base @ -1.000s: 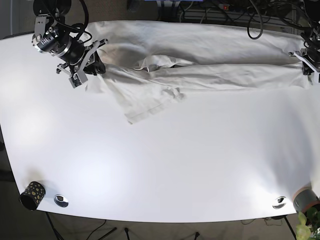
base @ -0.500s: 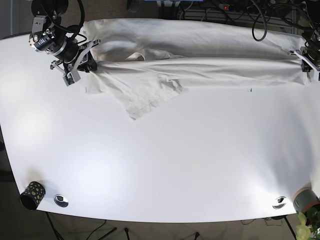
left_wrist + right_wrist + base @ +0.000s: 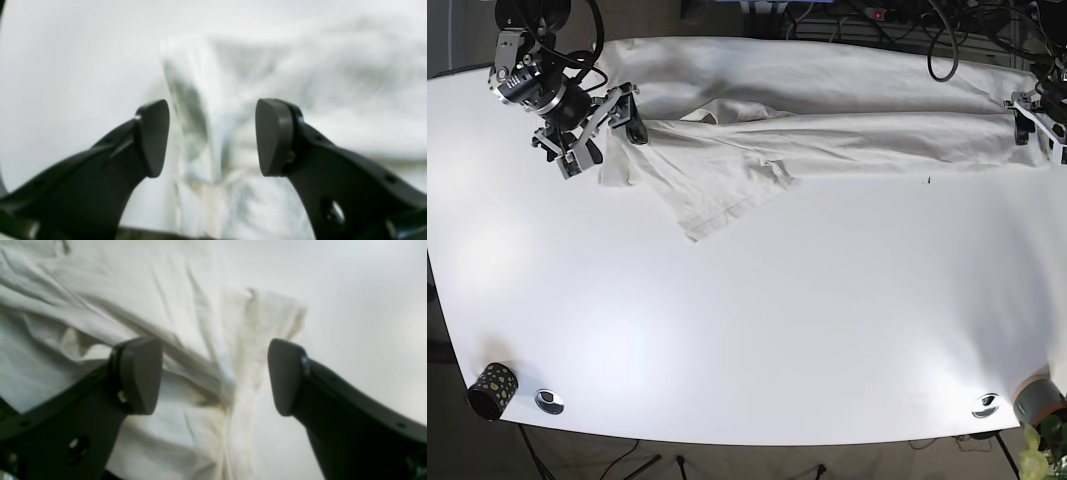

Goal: Fold the T-shirt properly

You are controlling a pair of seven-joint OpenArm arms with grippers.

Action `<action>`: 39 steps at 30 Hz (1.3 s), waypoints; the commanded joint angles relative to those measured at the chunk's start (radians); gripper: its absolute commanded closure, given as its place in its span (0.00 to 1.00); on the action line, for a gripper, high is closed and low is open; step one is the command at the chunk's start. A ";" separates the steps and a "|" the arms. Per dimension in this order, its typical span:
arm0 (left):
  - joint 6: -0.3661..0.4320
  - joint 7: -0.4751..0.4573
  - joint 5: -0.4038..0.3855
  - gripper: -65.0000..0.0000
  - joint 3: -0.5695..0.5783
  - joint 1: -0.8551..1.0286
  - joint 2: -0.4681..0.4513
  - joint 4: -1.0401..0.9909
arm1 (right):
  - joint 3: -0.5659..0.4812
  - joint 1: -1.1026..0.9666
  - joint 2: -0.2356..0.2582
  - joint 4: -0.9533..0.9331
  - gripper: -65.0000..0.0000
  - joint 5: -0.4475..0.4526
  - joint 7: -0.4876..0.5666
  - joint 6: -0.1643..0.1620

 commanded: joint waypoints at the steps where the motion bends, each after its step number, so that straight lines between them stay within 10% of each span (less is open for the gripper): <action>1: -0.004 -0.022 -0.013 0.42 -0.006 -0.006 0.000 0.053 | -0.012 0.036 0.006 0.020 0.27 0.015 0.015 0.003; 39: -0.004 -0.022 -0.010 0.42 0.060 0.009 0.056 0.064 | -0.357 0.591 -0.086 -0.691 0.27 0.004 0.027 -0.006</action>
